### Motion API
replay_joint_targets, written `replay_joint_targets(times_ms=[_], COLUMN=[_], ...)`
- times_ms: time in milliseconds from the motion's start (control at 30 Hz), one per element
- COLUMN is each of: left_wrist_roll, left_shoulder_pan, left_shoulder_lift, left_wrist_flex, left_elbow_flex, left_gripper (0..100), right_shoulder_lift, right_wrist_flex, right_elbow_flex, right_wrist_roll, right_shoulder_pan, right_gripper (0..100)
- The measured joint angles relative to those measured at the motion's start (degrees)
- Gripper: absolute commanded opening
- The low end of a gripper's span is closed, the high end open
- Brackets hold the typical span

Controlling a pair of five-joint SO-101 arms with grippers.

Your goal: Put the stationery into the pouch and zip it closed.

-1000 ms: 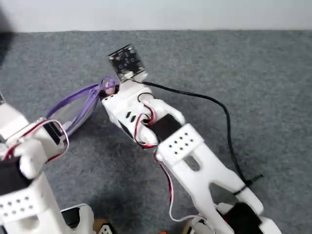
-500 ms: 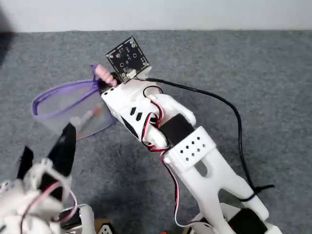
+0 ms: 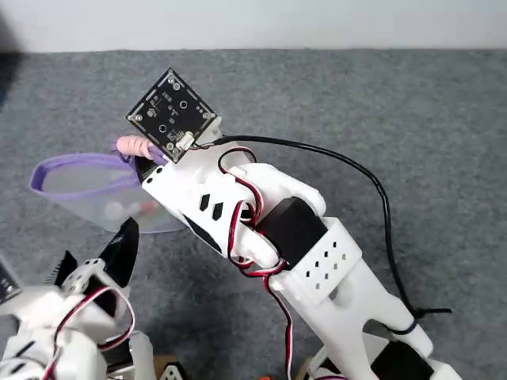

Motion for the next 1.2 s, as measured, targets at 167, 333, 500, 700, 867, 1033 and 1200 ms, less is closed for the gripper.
replay_joint_targets(times_ms=[167,333,500,700,867,1033,1200], left_wrist_roll=[0.0,-0.09,-2.11,-3.69,-3.69,-3.69,-3.69], left_shoulder_pan=[0.0,0.0,0.0,0.09,0.09,0.09,0.09], left_shoulder_lift=[0.0,0.0,0.0,0.0,0.0,0.09,0.09], left_wrist_flex=[-0.09,-2.81,-5.45,-10.73,-13.8,-14.15,-14.15], left_elbow_flex=[2.64,5.89,8.35,10.9,10.9,10.9,10.9], left_gripper=[32,23,16,12,13,18,18], right_shoulder_lift=[-0.09,-1.85,-5.36,-8.44,-8.88,-8.88,-8.88], right_wrist_flex=[5.27,8.44,13.71,21.01,24.44,22.15,20.13], right_elbow_flex=[-1.76,-2.37,-2.37,-2.37,-2.37,1.14,3.34], right_wrist_roll=[0.0,0.0,0.09,0.09,-2.46,-3.6,-3.6], right_shoulder_pan=[0.0,1.67,4.48,4.84,4.84,4.84,4.84], right_gripper=[0.7,0.7,0.7,0.7,0.7,1.0,14.4])
